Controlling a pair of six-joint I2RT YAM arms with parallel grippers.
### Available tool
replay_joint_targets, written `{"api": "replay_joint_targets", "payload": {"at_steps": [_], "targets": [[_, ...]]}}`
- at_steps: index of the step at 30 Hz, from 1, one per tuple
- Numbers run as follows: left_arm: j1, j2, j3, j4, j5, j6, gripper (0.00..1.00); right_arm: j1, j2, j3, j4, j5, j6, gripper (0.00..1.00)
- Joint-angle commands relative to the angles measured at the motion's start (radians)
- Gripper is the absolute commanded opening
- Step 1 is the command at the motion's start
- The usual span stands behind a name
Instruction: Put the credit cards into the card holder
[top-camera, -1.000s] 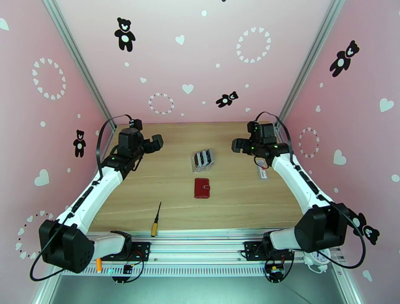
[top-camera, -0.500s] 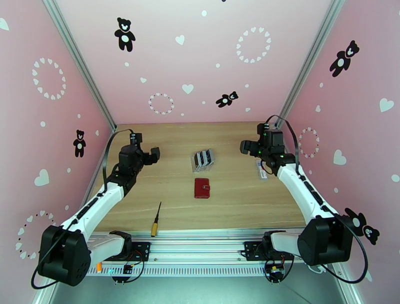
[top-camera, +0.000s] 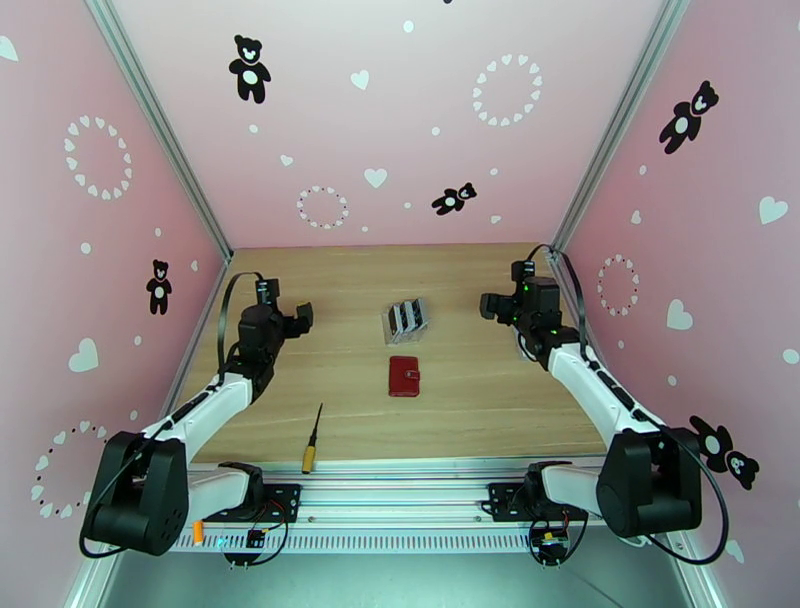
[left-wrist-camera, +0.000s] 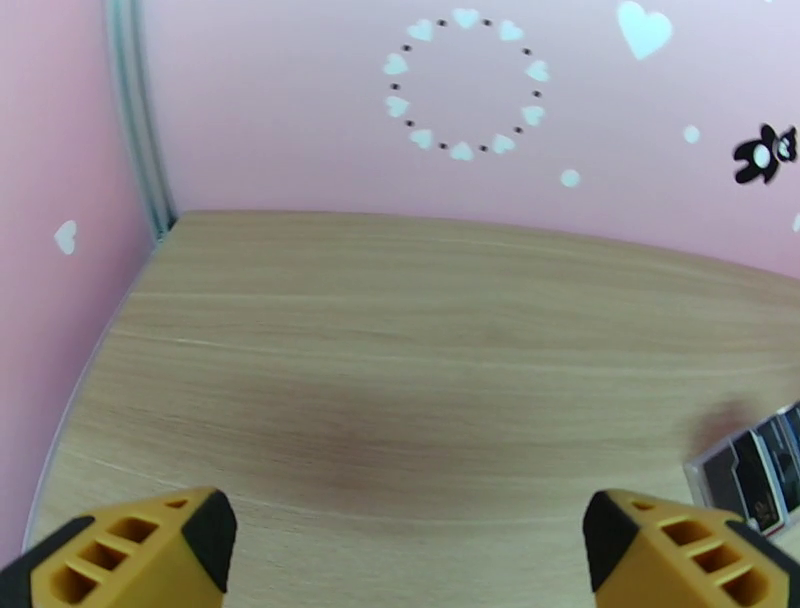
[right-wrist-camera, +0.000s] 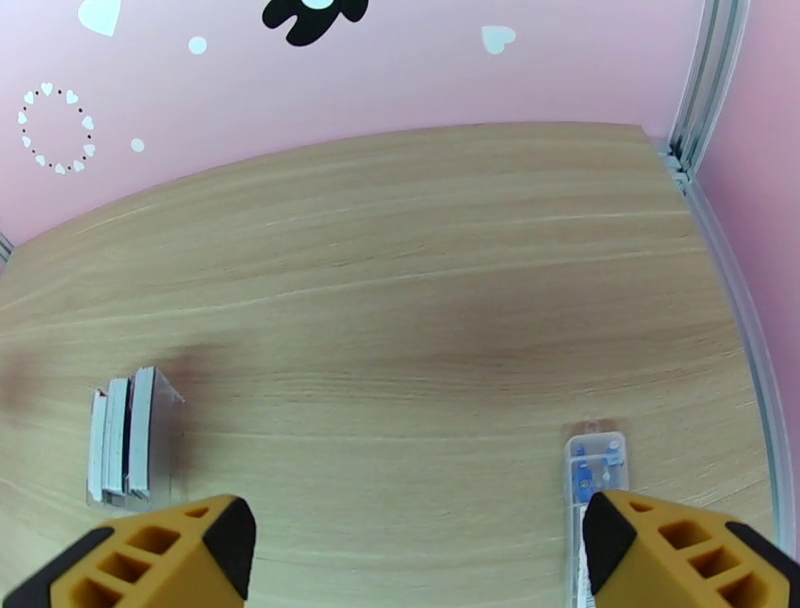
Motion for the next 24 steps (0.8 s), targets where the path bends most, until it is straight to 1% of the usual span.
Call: {"api": "replay_joint_targets", "payload": {"at_steps": [1,5,9,12,18,22,24], "targets": [[0.019,0.011,-0.032,0.071,-0.009,0.013,0.98,0.002,-0.005,-0.029,0.069,0.034,-0.022,0.91],[0.032,0.011,-0.083,0.136,0.003,0.044,0.98,0.005,-0.006,-0.09,0.162,0.039,-0.055,0.9],[0.085,0.004,-0.115,0.162,0.066,0.03,0.98,0.005,0.008,-0.103,0.176,0.06,-0.07,0.9],[0.108,-0.007,-0.135,0.188,0.09,0.019,0.98,0.005,0.025,-0.112,0.196,0.062,-0.071,0.89],[0.111,-0.011,-0.143,0.177,0.119,0.041,0.98,0.008,0.035,-0.129,0.218,0.057,-0.074,0.89],[0.113,-0.042,-0.156,0.163,0.117,0.072,0.98,0.012,0.027,-0.127,0.219,0.078,-0.096,0.89],[0.115,-0.046,-0.174,0.184,0.123,0.078,0.98,0.011,0.028,-0.131,0.222,0.09,-0.11,0.89]]}}
